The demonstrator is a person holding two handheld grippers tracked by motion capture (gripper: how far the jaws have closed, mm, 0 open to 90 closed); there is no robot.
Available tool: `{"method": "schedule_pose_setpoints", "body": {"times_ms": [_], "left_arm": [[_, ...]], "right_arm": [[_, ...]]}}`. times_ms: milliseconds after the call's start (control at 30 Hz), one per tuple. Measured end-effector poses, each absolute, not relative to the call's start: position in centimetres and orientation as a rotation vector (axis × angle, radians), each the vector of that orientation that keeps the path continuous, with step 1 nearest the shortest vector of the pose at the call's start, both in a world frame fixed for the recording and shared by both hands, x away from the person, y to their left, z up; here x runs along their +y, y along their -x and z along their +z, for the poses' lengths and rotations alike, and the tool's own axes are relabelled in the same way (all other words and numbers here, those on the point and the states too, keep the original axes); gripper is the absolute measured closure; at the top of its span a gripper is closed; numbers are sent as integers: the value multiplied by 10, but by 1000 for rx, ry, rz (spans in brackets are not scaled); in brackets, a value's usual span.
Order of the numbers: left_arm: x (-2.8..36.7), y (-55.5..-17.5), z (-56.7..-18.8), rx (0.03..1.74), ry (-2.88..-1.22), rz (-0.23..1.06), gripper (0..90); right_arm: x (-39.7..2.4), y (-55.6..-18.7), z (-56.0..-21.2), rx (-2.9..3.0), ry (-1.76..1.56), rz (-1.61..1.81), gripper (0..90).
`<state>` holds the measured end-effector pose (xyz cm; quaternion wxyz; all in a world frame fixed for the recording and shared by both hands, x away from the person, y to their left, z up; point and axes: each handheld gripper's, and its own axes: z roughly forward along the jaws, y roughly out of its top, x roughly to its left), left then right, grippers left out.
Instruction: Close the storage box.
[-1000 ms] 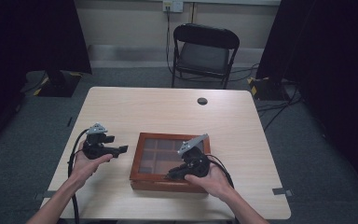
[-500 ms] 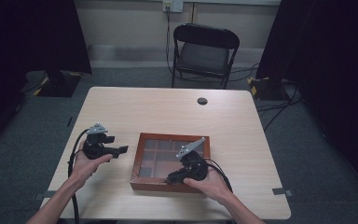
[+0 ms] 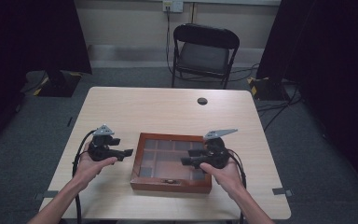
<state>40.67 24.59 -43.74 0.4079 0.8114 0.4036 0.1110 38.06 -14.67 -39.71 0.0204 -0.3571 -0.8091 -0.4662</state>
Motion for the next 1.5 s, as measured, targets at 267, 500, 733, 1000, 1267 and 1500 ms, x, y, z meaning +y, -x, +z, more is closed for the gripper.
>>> {"method": "schedule_pose_setpoints", "body": {"times_ms": [267, 500, 733, 1000, 1267, 1500], "left_arm": [[254, -407, -435, 1046, -2052, 306, 204], [283, -406, -448, 1120, -2052, 319, 192], [293, -413, -459, 1163, -2078, 299, 181], [287, -417, -476, 1234, -2145, 358, 168], [274, -416, -491, 1236, -2162, 449, 149], [279, -417, -502, 1238, -2084, 497, 0]], "right_arm": [[-194, -381, -411, -2475, 1383, -1395, 221], [-243, -390, -436, -2471, 1650, -1303, 148], [-259, -400, -457, -2490, 1866, -1151, 150], [-263, -402, -475, -2586, 1955, -939, 151], [-260, -400, -493, -2742, 2056, -1005, 35], [-261, -397, -501, -2735, 2098, -1122, 0]]}}
